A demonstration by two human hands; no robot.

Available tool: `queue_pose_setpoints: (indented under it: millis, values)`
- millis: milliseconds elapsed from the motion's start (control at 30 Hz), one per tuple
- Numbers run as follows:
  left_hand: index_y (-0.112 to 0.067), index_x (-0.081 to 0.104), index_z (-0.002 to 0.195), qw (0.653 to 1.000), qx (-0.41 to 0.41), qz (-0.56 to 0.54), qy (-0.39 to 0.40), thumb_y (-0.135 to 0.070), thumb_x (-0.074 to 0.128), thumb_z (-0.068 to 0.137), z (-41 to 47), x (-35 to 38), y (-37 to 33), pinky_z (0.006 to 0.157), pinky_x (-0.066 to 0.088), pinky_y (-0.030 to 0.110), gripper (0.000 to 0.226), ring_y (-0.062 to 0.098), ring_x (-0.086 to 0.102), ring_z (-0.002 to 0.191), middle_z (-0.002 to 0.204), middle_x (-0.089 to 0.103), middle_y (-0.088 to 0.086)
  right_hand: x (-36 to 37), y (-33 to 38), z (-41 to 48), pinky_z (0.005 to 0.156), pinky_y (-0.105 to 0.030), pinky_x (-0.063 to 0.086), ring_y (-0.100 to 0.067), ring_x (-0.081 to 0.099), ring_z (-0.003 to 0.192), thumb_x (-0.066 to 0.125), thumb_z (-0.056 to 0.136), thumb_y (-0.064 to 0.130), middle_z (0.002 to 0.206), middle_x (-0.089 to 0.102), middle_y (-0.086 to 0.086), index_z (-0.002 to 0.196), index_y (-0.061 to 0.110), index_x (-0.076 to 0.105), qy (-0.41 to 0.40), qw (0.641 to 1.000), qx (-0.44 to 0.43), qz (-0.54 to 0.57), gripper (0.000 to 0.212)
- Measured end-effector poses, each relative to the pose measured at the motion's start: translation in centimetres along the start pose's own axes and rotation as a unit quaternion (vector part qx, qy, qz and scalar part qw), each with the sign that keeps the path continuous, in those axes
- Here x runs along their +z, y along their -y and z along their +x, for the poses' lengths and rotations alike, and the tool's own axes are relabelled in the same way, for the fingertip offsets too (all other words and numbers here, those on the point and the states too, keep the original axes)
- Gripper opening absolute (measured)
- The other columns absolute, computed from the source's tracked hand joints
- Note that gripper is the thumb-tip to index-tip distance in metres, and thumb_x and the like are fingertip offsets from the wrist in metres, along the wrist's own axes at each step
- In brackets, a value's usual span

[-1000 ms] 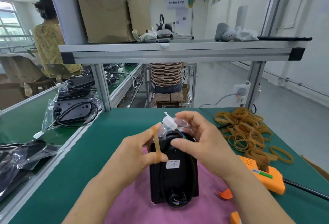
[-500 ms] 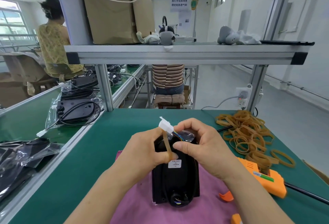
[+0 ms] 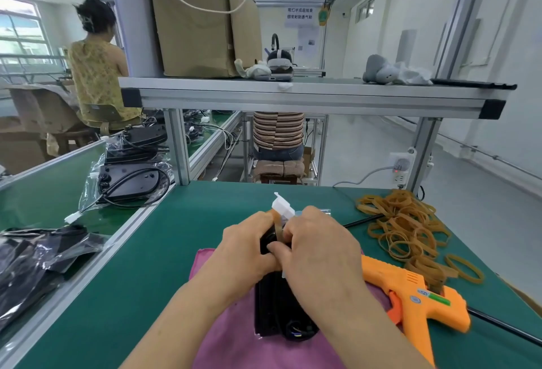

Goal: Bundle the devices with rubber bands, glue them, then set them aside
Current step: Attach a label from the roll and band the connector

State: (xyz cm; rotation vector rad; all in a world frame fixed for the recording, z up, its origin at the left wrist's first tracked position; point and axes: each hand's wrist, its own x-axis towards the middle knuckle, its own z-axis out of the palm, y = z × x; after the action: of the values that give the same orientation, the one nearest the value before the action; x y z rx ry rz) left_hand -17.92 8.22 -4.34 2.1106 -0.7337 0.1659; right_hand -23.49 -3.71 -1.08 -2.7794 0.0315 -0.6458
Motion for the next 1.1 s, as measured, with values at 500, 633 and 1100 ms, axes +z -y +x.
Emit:
queue_pose_setpoints:
  millis: [500, 633, 1100]
  values:
    - [-0.04, 0.051, 0.069, 0.999, 0.031, -0.033, -0.013, -0.031, 0.062, 0.065, -0.8, 0.1, -0.4, 0.057, 0.036, 0.018, 0.015, 0.004, 0.044, 0.063, 0.071, 0.052, -0.016, -1.8, 1.1, -0.6, 0.066, -0.036, 0.052, -0.016, 0.058, 0.07, 0.058, 0.08, 0.013, 0.068, 0.059, 0.002, 0.088, 0.032, 0.044, 0.057, 0.959, 0.071, 0.268, 0.025]
    - [-0.02, 0.057, 0.076, 0.999, 0.019, -0.036, -0.023, -0.016, 0.073, 0.071, -1.0, 0.1, -0.3, 0.06, 0.041, 0.023, 0.018, 0.005, 0.048, 0.065, 0.074, 0.055, -0.015, -1.8, 0.9, -0.5, 0.067, -0.038, 0.052, -0.009, 0.05, 0.06, 0.058, 0.081, 0.01, 0.061, 0.056, 0.007, 0.104, 0.034, 0.047, 0.126, 0.905, 0.109, 0.392, 0.035]
    - [-0.056, 0.06, 0.079, 0.997, 0.045, -0.067, -0.002, -0.04, 0.055, 0.07, -1.5, 0.5, -0.5, 0.068, 0.041, 0.004, 0.019, -0.014, 0.056, 0.08, 0.085, 0.06, -0.032, -8.0, 1.6, -0.8, 0.073, -0.036, 0.052, -0.011, 0.058, 0.076, 0.041, 0.098, 0.02, 0.08, 0.062, 0.006, 0.096, 0.033, 0.05, 0.184, 0.97, -0.08, 0.137, 0.016]
